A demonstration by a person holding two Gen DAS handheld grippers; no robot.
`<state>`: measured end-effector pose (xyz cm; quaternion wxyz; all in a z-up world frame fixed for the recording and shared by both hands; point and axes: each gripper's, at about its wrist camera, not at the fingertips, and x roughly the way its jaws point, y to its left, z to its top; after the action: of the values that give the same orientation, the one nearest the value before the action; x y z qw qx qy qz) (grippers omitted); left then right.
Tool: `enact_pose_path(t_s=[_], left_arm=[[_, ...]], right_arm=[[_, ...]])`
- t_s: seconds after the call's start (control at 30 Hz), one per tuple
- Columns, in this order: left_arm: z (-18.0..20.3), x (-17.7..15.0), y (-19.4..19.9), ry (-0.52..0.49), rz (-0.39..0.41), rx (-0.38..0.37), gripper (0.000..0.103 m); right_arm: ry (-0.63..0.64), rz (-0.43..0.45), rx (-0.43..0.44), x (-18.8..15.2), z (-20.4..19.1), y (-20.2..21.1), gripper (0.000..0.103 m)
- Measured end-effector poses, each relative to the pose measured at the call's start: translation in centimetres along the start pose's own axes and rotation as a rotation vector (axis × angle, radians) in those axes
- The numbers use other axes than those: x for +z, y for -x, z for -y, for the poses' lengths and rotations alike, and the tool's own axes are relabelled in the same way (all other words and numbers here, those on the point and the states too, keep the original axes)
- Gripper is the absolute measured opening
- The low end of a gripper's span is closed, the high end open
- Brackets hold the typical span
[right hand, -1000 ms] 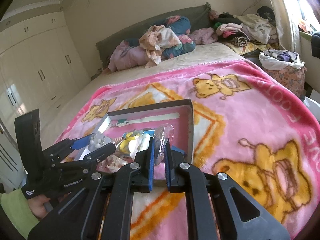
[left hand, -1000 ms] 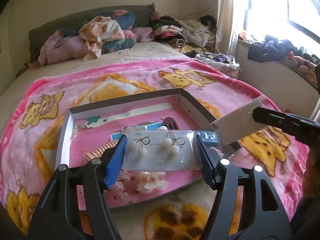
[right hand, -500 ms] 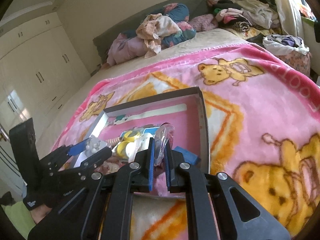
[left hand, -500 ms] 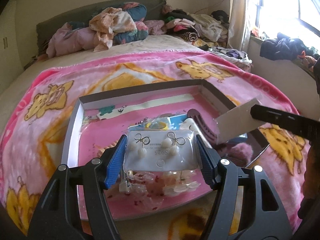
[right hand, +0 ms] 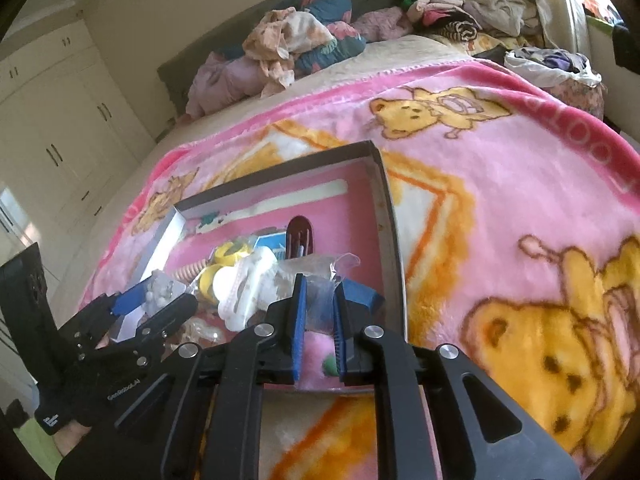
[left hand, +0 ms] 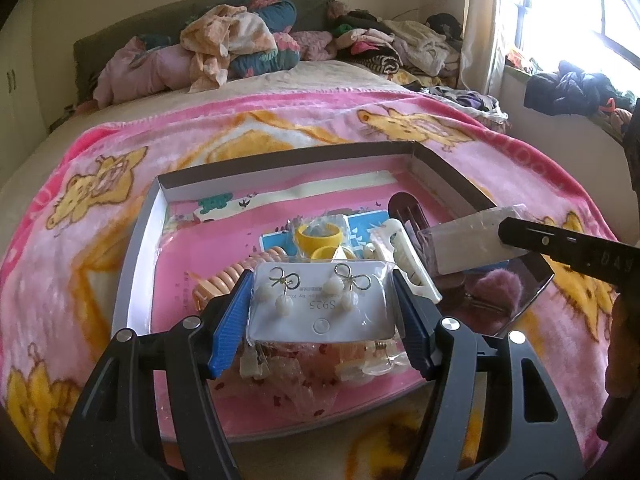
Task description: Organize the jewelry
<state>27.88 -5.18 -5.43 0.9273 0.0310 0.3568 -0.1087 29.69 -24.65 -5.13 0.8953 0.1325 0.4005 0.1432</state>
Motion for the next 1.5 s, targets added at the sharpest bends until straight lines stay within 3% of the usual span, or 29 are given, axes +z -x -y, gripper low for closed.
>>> enact_pose_path(t_s=[0.23,0.4,0.5,0.77,1.03,1.3,1.5], left_arm=[[0.0,0.0,0.0,0.000,-0.001,0.000,0.058],[0.0,0.1,0.1,0.003,0.002,0.007,0.059],[-0.1,-0.1,0.4,0.008,0.005,0.012,0.063],[0.1,-0.1,1.8,0.014,0.021,0.030,0.081],[0.4,-0.1,4.9,0.020,0.064,0.045,0.091],[0.3,-1.1,8.5,0.057,0.108,0.055,0.091],[0.6,-2.8,11.5,0.068,0.143,0.056,0.091]], right_arm=[[0.044,-0.033,-0.044,-0.7,-0.5,0.0,0.021],[0.053,-0.025,-0.053,-1.3,-0.5,0.9,0.040],[0.054,-0.014,-0.057,-1.4,-0.4,1.6,0.044],[0.061,0.047,-0.070,-1.9,-0.2,4.7,0.061],[0.127,0.130,-0.094,-2.9,-1.6,8.1,0.079],[0.237,0.225,-0.133,-5.2,-4.7,11.2,0.094],[0.264,0.282,-0.133,-6.9,-5.7,12.8,0.096]])
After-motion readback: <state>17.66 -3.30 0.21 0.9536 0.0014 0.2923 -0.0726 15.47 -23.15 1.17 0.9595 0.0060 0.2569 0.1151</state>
